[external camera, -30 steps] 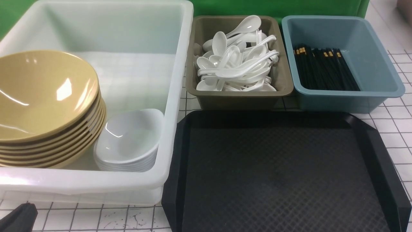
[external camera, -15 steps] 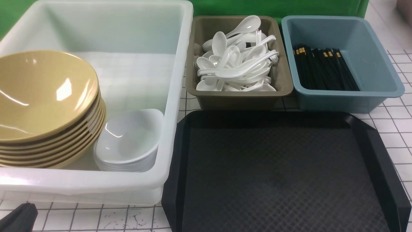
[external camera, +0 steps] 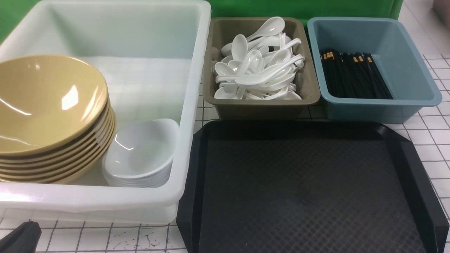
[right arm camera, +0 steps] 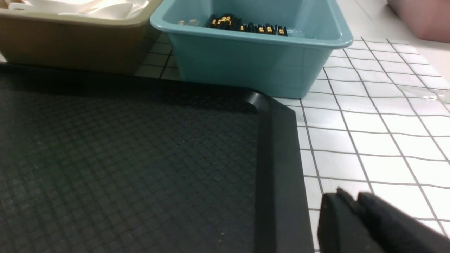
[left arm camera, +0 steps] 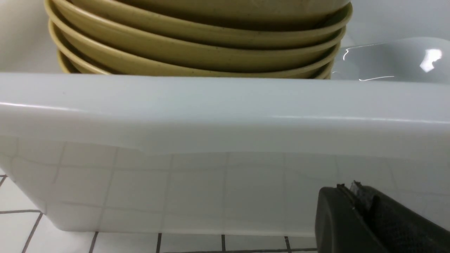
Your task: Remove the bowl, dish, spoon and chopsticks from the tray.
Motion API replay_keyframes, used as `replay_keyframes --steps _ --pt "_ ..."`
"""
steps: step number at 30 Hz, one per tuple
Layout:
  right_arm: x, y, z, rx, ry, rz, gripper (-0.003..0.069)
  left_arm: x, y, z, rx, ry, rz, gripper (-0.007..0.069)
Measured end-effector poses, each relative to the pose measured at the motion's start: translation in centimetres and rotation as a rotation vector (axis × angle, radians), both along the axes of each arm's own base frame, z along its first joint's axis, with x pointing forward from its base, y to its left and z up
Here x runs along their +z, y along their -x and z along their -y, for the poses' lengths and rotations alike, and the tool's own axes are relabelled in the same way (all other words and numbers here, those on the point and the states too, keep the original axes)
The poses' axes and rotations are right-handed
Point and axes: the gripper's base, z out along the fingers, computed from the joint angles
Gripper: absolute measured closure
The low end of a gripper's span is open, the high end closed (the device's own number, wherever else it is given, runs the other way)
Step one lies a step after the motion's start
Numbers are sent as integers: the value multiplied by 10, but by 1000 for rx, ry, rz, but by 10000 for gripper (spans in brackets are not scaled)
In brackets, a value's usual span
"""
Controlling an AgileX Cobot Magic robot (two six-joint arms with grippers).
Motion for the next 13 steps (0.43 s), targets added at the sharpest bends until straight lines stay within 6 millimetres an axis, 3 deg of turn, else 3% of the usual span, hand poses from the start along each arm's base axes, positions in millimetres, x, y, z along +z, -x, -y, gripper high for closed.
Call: replay_keyframes --steps 13 --pt "0 0 0 0 0 0 533 0 0 0 0 0 0 631"
